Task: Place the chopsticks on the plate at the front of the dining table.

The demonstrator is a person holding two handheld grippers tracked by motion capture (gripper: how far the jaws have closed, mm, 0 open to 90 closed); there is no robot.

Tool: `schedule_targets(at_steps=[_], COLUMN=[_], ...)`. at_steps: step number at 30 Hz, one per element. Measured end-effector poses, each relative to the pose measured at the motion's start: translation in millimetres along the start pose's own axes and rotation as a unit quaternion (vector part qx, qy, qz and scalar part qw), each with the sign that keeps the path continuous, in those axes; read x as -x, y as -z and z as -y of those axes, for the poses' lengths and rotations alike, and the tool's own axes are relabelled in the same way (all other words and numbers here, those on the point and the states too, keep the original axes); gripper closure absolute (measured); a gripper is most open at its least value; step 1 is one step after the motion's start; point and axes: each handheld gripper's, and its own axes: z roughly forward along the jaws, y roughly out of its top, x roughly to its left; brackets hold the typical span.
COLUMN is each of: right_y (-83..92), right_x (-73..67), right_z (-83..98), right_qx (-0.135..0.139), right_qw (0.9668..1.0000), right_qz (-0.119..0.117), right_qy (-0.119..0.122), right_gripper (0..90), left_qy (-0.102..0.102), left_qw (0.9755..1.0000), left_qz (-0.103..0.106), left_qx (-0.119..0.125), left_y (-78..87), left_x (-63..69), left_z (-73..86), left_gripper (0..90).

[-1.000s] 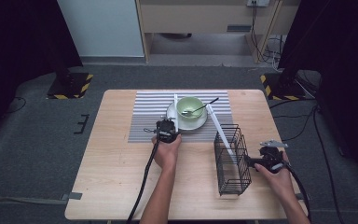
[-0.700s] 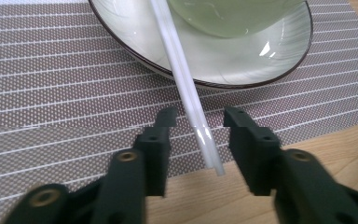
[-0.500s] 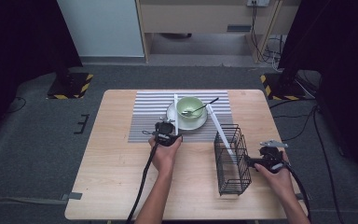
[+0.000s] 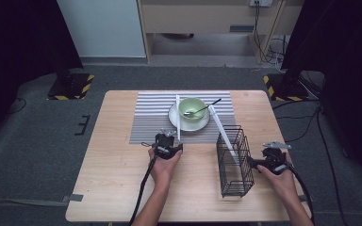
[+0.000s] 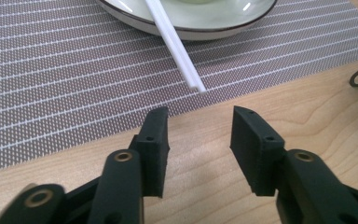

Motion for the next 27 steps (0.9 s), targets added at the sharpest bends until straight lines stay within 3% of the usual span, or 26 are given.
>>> schedule_targets(at_steps=[10,27], right_y=[0.0,0.0], right_x=[0.1,0.1], right_z=[0.0,0.0], right_qx=[0.0,0.0], right_qw=[1.0,1.0], right_qz=[0.0,0.0], right_qy=[0.0,0.0], right_gripper=[1.4,1.4], left_qy=[0.011,0.036], left_qw=[0.9999,0.9993], left_qz=[-0.002,0.01], left_qx=[0.001,0.006], left_y=[-5.5,-10.1], left_x=[-4.8,-10.3], left_z=[0.9,-0.7], left_gripper=[66.2,66.8])
